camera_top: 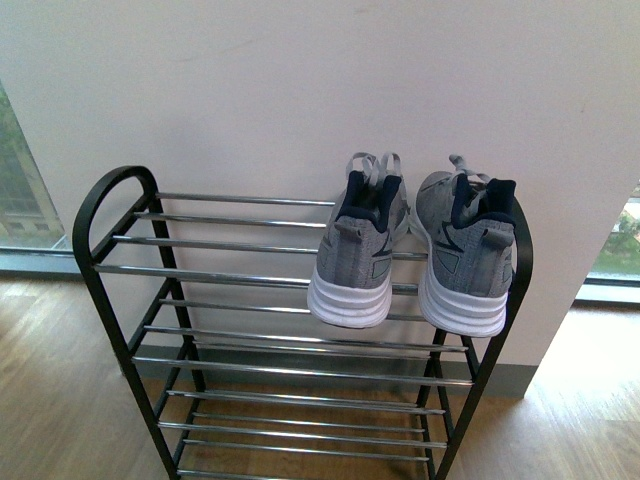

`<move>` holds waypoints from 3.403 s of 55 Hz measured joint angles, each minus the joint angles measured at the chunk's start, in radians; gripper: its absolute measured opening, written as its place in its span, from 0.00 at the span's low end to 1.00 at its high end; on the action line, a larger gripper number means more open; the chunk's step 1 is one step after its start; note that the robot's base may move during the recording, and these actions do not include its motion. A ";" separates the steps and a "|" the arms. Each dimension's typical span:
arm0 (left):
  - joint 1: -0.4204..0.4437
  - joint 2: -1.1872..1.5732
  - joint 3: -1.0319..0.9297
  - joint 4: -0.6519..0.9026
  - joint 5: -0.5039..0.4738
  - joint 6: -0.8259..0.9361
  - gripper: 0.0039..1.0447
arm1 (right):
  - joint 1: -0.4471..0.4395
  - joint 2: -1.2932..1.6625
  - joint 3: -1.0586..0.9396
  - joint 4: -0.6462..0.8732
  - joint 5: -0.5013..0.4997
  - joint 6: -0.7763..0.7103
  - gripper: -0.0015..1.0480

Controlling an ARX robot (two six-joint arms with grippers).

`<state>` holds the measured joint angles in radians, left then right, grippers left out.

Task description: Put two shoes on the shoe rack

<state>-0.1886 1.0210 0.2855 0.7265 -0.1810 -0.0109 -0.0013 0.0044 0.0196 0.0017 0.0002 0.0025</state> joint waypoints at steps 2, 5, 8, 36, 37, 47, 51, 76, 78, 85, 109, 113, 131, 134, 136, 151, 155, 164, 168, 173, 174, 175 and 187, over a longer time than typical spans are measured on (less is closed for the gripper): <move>0.014 -0.024 -0.023 0.000 0.008 0.000 0.01 | 0.000 0.000 0.000 0.000 0.000 0.000 0.91; 0.029 -0.054 -0.049 0.000 0.023 0.000 0.01 | 0.000 0.000 0.000 0.000 0.000 0.000 0.91; 0.041 -0.083 -0.074 -0.004 0.034 0.000 0.01 | 0.000 0.000 0.000 0.000 0.000 0.000 0.91; 0.184 -0.426 -0.232 -0.191 0.179 0.002 0.01 | 0.000 0.000 0.000 0.000 0.000 0.000 0.91; 0.184 -0.442 -0.235 -0.203 0.179 0.002 0.01 | 0.000 0.000 0.000 0.000 0.000 0.000 0.91; 0.184 -0.541 -0.270 -0.252 0.180 0.003 0.01 | 0.000 0.000 0.000 0.000 0.000 0.000 0.91; 0.184 -0.579 -0.270 -0.288 0.180 0.003 0.01 | 0.000 0.000 0.000 0.000 0.000 0.000 0.91; 0.185 -0.776 -0.270 -0.481 0.180 0.003 0.01 | 0.000 0.000 0.000 0.000 0.000 0.000 0.91; 0.185 -0.785 -0.270 -0.489 0.180 0.003 0.01 | 0.000 0.000 0.000 0.000 0.000 0.000 0.91; 0.185 -0.829 -0.270 -0.533 0.180 0.003 0.01 | 0.000 0.000 0.000 0.000 0.000 0.000 0.91; 0.185 -1.004 -0.270 -0.727 0.180 0.003 0.01 | 0.000 0.000 0.000 0.000 0.000 0.000 0.91; 0.185 -1.005 -0.270 -0.727 0.180 0.003 0.01 | 0.000 0.000 0.000 0.000 0.000 0.000 0.91; 0.185 -1.005 -0.270 -0.727 0.180 0.003 0.13 | 0.000 0.000 0.000 0.000 0.000 0.000 0.91; 0.185 -1.005 -0.270 -0.727 0.180 0.003 0.21 | 0.000 0.000 0.000 0.000 0.000 0.000 0.91; 0.185 -1.005 -0.270 -0.727 0.180 0.003 0.26 | 0.000 0.000 0.000 0.000 0.000 0.000 0.91; 0.185 -1.005 -0.270 -0.727 0.180 0.003 0.72 | 0.000 0.000 0.000 0.000 0.000 0.000 0.91; 0.185 -1.005 -0.270 -0.727 0.180 0.003 0.84 | 0.000 0.000 0.000 0.000 0.000 0.000 0.91; 0.185 -1.005 -0.270 -0.727 0.178 0.003 0.91 | 0.000 0.000 0.000 0.000 -0.004 0.000 0.91; 0.185 -1.005 -0.270 -0.727 0.179 0.003 0.91 | 0.000 0.000 0.000 0.000 -0.003 0.000 0.91; 0.185 -1.005 -0.270 -0.727 0.178 0.003 0.91 | 0.000 0.000 0.000 0.000 -0.003 0.000 0.91; 0.185 -1.005 -0.270 -0.727 0.178 0.003 0.91 | 0.000 0.000 0.000 0.000 -0.003 0.000 0.91; 0.185 -1.005 -0.270 -0.727 0.178 0.003 0.91 | 0.000 0.000 0.000 0.000 -0.003 0.000 0.91; 0.187 -1.005 -0.270 -0.727 0.182 0.003 0.91 | 0.001 0.000 0.000 0.000 0.003 0.000 0.91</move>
<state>-0.0017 0.0158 0.0151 -0.0006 0.0006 -0.0074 -0.0006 0.0048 0.0196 0.0013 0.0032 0.0029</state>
